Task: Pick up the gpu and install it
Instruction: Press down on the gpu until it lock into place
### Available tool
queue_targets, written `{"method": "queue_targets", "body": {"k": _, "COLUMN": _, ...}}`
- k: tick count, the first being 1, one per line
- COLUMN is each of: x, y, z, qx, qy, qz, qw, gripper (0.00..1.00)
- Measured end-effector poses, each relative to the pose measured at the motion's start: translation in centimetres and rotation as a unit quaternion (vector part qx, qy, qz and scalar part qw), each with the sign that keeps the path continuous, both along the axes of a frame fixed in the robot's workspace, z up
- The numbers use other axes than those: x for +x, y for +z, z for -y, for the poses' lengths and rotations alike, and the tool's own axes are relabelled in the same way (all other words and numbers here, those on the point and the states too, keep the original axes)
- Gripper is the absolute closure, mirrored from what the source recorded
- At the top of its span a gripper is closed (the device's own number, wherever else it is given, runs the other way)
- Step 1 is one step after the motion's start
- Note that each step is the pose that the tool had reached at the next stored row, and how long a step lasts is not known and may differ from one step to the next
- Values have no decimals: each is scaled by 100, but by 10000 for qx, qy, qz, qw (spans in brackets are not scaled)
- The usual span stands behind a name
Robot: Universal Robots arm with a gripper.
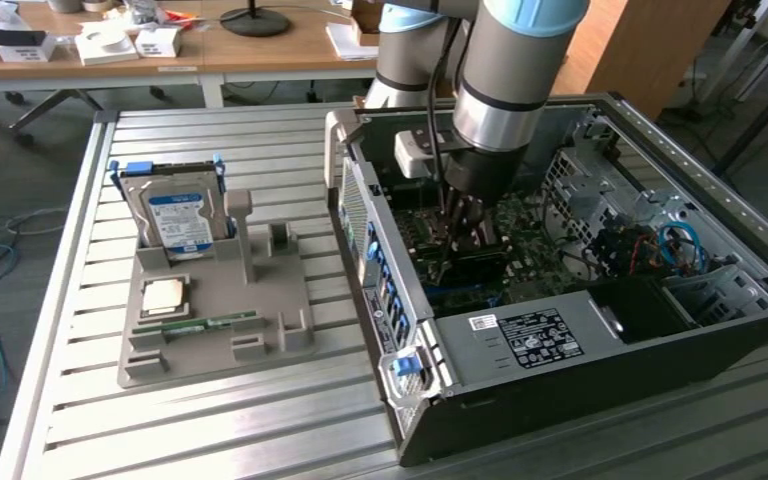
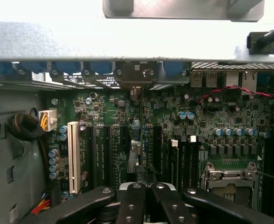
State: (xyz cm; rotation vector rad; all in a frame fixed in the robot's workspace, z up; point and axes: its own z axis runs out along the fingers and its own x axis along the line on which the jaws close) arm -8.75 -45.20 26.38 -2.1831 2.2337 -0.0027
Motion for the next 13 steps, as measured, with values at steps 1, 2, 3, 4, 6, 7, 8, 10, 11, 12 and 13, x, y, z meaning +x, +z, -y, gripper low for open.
{"method": "queue_targets", "body": {"k": 1, "x": 0, "y": 0, "z": 0, "qx": 1, "qy": 0, "qz": 0, "qw": 10000, "gripper": 89}}
{"method": "queue_targets", "body": {"k": 2, "x": 0, "y": 0, "z": 0, "qx": 0, "qy": 0, "qz": 0, "qw": 10000, "gripper": 89}}
{"method": "queue_targets", "body": {"k": 3, "x": -1, "y": -2, "z": 0, "qx": -1, "qy": 0, "qz": 0, "qw": 10000, "gripper": 89}}
{"method": "queue_targets", "body": {"k": 4, "x": -2, "y": -7, "z": 1, "qx": -2, "qy": 0, "qz": 0, "qw": 10000, "gripper": 89}}
{"method": "queue_targets", "body": {"k": 6, "x": -4, "y": -9, "z": 1, "qx": -3, "qy": 0, "qz": -1, "qw": 10000, "gripper": 89}}
{"method": "queue_targets", "body": {"k": 7, "x": -3, "y": -10, "z": 1, "qx": -3, "qy": 0, "qz": -1, "qw": 10000, "gripper": 89}}
{"method": "queue_targets", "body": {"k": 8, "x": -4, "y": -11, "z": 1, "qx": -2, "qy": 0, "qz": -1, "qw": 10000, "gripper": 89}}
{"method": "queue_targets", "body": {"k": 10, "x": -3, "y": -13, "z": 0, "qx": -1, "qy": 0, "qz": 0, "qw": 10000, "gripper": 89}}
{"method": "queue_targets", "body": {"k": 11, "x": -4, "y": -21, "z": 0, "qx": -1, "qy": 0, "qz": 1, "qw": 10000, "gripper": 89}}
{"method": "queue_targets", "body": {"k": 12, "x": -5, "y": -25, "z": 1, "qx": -4, "qy": 0, "qz": -1, "qw": 10000, "gripper": 89}}
{"method": "queue_targets", "body": {"k": 13, "x": -6, "y": -26, "z": 1, "qx": -4, "qy": 0, "qz": -2, "qw": 10000, "gripper": 89}}
